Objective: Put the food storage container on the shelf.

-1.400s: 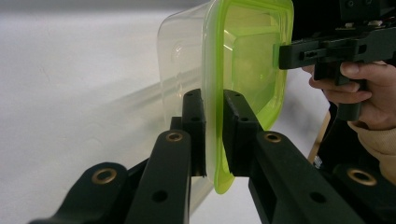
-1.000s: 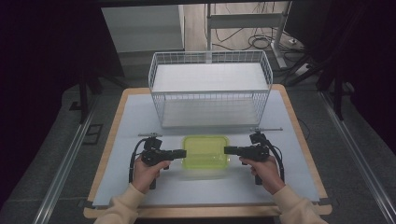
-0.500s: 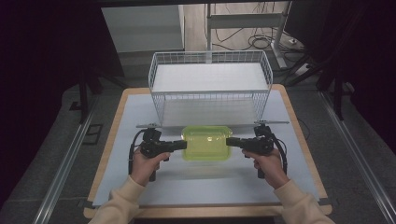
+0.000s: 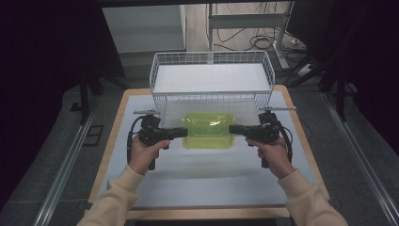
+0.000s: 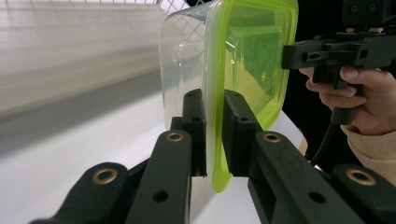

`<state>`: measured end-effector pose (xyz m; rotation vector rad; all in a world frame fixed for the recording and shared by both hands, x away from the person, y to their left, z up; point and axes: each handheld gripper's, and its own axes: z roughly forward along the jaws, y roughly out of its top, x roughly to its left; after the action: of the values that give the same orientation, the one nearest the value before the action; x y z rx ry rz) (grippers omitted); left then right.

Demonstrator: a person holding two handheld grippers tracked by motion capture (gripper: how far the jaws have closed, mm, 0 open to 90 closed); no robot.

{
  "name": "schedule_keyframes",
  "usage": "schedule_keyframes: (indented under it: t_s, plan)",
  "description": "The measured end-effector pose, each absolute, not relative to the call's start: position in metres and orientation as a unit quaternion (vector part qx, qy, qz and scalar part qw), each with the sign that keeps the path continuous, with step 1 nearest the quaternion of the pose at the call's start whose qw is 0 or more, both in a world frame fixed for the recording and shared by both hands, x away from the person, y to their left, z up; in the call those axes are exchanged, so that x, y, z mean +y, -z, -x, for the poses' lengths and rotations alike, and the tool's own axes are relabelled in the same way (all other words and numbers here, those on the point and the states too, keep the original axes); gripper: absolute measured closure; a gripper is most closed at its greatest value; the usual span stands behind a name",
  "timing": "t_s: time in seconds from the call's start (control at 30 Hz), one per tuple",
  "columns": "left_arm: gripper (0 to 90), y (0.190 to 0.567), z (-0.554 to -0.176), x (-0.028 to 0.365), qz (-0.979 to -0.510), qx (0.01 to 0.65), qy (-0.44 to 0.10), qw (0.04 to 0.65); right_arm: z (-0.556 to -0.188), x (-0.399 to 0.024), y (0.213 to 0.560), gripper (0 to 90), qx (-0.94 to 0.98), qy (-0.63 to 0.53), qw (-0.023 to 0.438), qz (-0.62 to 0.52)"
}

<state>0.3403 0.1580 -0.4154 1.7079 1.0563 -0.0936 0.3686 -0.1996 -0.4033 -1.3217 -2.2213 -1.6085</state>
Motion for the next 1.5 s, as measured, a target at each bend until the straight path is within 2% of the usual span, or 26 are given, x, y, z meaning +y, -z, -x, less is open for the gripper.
schedule_keyframes:
  t_s: [0.7,0.97,1.5]
  plan:
    - [81.1,0.354,-0.361,0.160,-0.720,0.429,0.010,0.545,-0.386,-0.194,0.340,79.7,-0.728,0.544,0.010,0.417]
    - [81.0,0.345,-0.369,0.157,-0.725,0.428,-0.002,0.540,-0.393,-0.195,0.333,79.7,-0.726,0.547,0.006,0.416]
    - [81.0,0.318,-0.418,0.159,-0.718,0.437,0.005,0.542,-0.437,-0.192,0.303,79.6,-0.725,0.542,-0.004,0.425]
